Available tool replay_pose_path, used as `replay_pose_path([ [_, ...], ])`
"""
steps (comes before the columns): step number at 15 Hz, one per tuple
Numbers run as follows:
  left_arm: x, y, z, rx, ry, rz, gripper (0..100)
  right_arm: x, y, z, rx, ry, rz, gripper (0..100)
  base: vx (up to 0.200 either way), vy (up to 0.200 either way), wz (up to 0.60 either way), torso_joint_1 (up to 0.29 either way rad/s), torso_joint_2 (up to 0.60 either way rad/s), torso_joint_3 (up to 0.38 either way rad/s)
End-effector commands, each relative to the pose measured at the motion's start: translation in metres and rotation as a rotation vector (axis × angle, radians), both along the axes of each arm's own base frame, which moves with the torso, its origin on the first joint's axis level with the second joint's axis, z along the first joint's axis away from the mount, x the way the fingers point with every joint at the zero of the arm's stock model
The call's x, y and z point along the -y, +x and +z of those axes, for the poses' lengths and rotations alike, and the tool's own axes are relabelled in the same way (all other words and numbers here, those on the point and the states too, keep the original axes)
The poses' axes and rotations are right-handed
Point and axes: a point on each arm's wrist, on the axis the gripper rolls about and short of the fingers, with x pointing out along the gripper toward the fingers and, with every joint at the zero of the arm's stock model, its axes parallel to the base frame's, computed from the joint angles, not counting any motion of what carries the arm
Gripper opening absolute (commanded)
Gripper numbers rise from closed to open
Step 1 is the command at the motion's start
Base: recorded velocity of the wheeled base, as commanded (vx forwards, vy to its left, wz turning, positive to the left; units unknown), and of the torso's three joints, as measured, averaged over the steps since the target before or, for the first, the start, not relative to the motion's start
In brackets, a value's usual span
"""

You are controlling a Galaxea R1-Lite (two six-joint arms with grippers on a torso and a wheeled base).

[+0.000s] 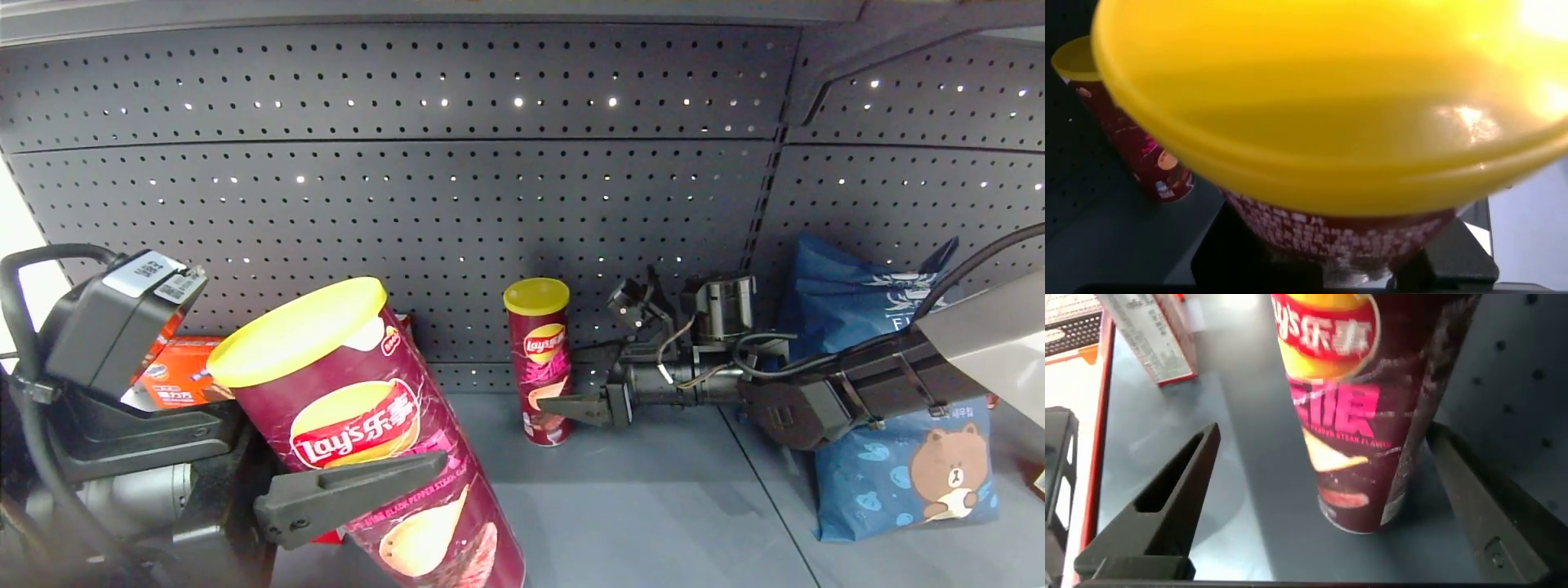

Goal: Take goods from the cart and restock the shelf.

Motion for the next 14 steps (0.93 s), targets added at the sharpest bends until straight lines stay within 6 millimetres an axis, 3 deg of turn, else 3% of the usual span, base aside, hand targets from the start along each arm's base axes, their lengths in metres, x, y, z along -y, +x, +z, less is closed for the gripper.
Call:
replay_pose_path([
  [1,0.000,0.000,0.000,0.002,-0.001,0.001,0,-0.002,-0.010,0.006,0.006,0.003,0.016,100,0.000,0.000,0.00,0.000,0.00,0.000],
  [8,-0.001,-0.002,-0.005,-0.013,0.006,-0.001,0,0.015,-0.036,0.013,-0.011,-0.010,0.007,100,0.000,0.000,0.00,0.000,0.00,0.000],
  [14,-0.001,-0.002,-0.006,-0.017,0.009,-0.001,0,0.028,-0.024,0.004,-0.032,-0.023,-0.042,100,0.000,0.000,0.00,0.000,0.00,0.000],
])
